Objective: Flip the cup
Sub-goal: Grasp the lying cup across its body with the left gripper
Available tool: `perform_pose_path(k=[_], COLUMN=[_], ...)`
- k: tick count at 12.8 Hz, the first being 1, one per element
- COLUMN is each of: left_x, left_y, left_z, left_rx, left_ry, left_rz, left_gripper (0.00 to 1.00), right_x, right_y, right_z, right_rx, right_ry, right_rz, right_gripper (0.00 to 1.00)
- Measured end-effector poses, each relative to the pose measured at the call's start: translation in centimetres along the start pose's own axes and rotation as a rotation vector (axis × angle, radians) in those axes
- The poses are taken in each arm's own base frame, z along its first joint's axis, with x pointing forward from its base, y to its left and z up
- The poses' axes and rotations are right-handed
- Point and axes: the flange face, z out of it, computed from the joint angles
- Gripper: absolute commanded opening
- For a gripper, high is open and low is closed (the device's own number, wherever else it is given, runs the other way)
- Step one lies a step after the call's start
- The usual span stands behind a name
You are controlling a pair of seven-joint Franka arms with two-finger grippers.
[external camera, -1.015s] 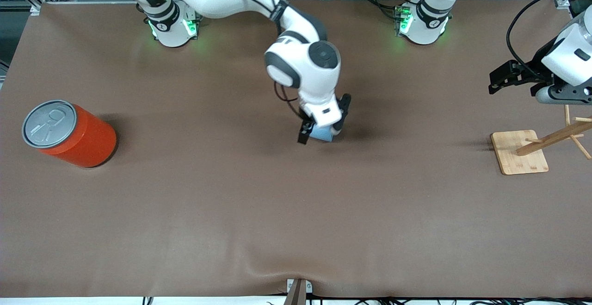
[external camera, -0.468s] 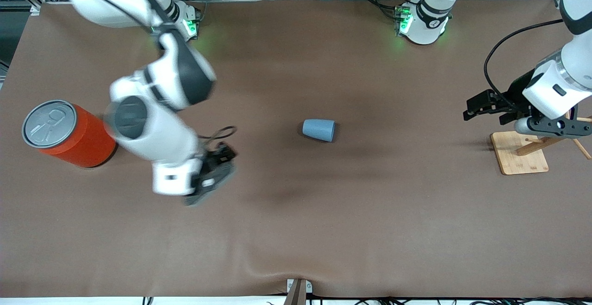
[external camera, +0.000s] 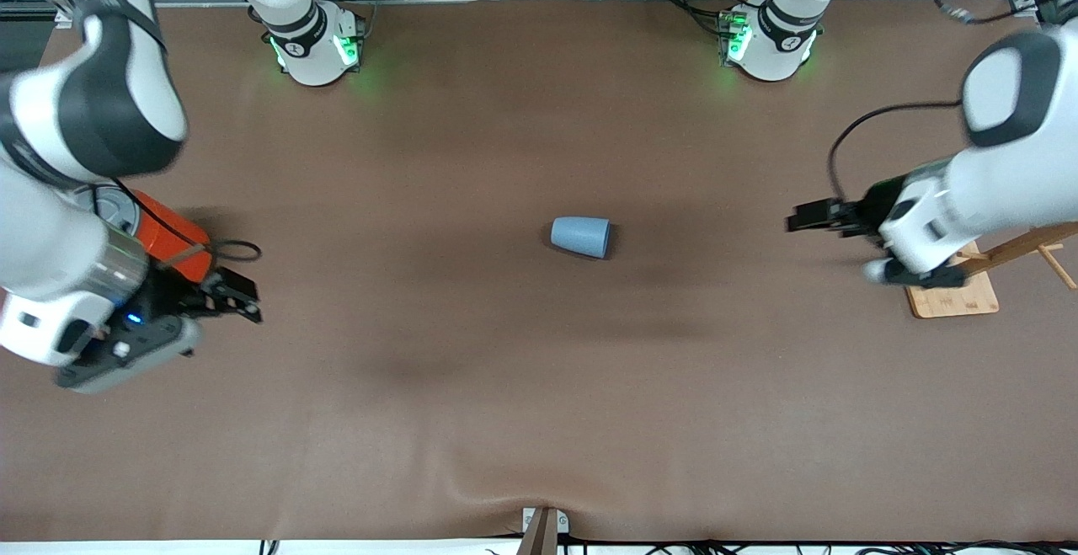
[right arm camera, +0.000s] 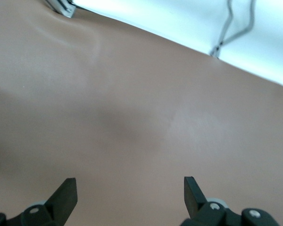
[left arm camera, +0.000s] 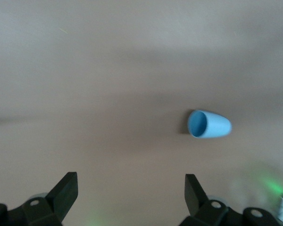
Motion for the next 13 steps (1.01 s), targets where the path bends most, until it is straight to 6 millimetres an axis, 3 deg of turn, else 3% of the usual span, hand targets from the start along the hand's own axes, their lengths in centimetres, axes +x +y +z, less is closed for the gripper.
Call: perform_pose_path(k=[3, 6, 8, 10, 13], left_x=[2.6, 4.7, 5.3, 5.4, 5.0], left_y=[3.3, 5.9, 7.9, 9.2, 10.5], left_z=[10.0, 19.4, 24.6, 28.4, 32.5], left_rx=[-0.147, -0.255, -0.261, -0.278, -0.284], left_ry=[-0.179, -0.268, -0.278, -0.282, -0.309], left_rz=[-0.017, -0.076, -0.113, -0.137, -0.156], left_gripper=[1.00, 1.00, 1.00, 1.00, 1.00], right_x=[-4.2, -7.9, -11.0, -14.0, -17.0], right_y=[1.2, 2.3, 4.2, 5.4, 4.6], right_z=[-5.8, -9.7, -10.3, -10.1, -9.6], right_rx=[0.025, 0.003, -0.004, -0.003, 0.000], right_ry=[-0.070, -0.114, -0.139, -0.153, -0.187], right_rz=[0.242, 0.350, 0.417, 0.465, 0.523], right_gripper=[1.00, 1.00, 1.00, 1.00, 1.00])
